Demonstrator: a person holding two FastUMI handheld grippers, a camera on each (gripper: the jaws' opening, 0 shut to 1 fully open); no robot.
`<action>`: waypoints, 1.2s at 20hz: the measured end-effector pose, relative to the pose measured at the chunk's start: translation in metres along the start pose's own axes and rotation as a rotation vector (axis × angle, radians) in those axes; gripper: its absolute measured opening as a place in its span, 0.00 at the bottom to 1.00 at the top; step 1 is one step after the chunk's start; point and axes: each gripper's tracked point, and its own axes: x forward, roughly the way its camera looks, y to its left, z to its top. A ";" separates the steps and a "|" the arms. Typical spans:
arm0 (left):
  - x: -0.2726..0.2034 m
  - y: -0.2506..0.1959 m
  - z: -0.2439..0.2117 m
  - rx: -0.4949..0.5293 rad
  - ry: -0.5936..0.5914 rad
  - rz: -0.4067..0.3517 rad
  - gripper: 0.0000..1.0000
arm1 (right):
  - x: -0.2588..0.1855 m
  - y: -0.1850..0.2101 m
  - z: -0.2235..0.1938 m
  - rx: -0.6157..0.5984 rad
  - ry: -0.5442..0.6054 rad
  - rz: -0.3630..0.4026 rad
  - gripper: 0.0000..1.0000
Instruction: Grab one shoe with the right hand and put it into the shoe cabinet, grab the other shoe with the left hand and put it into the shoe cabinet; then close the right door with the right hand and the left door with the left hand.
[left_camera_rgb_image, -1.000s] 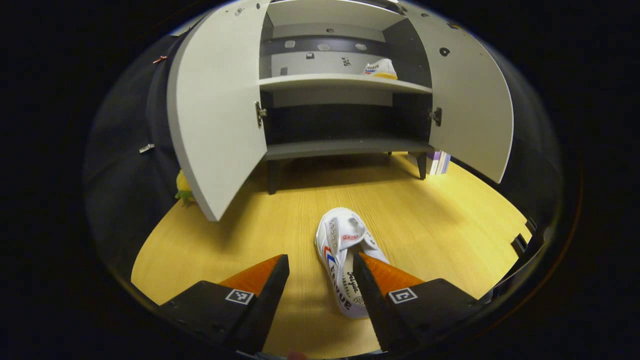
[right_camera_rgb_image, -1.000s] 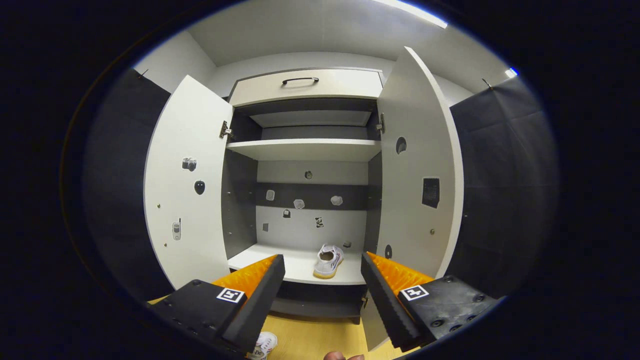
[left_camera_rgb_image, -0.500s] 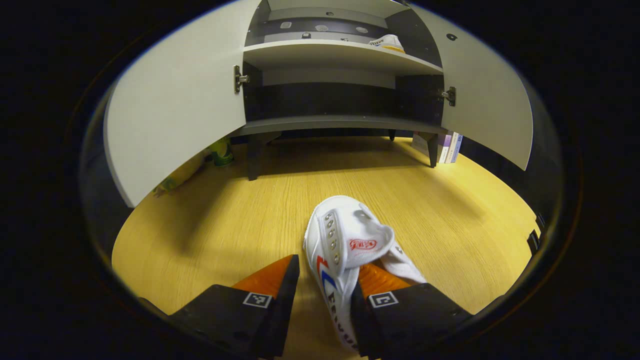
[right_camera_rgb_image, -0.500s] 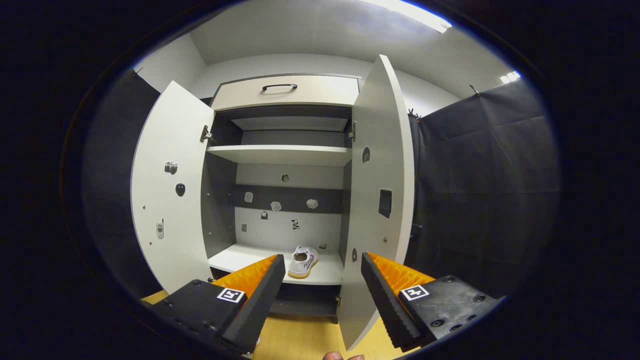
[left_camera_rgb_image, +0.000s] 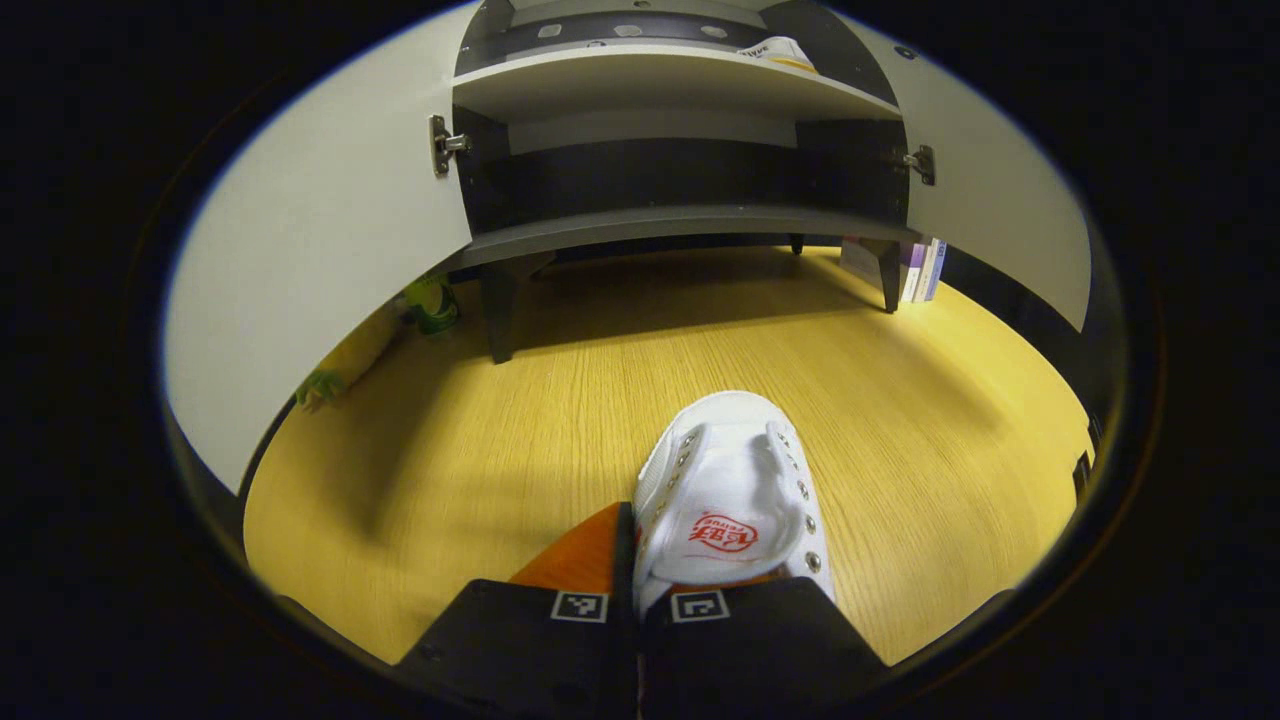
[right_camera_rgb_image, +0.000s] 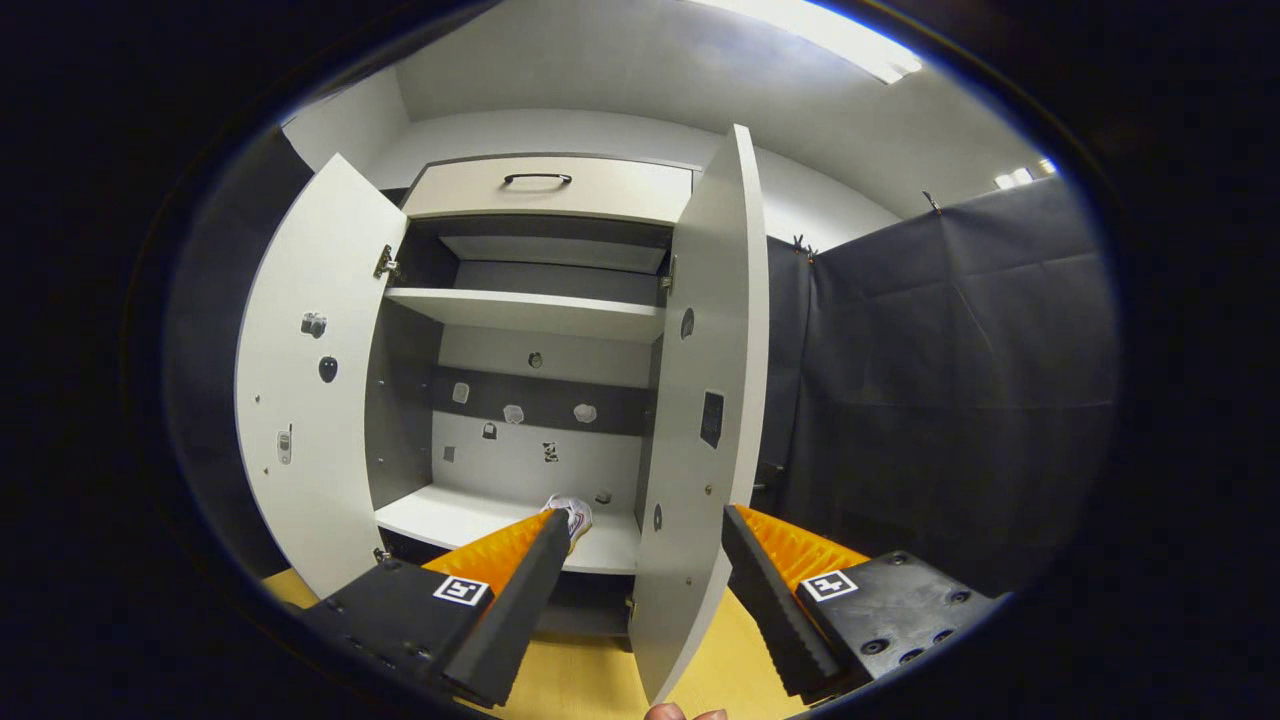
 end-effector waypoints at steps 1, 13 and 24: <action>-0.001 0.001 0.000 -0.023 0.017 -0.012 0.08 | -0.001 -0.002 0.000 0.001 -0.001 0.000 0.98; -0.094 -0.001 0.105 -0.149 -0.037 0.050 0.05 | -0.019 -0.030 -0.018 0.068 0.032 0.029 0.98; -0.155 0.002 0.316 -0.301 -0.262 0.109 0.05 | -0.025 -0.081 -0.037 0.089 0.060 -0.004 0.98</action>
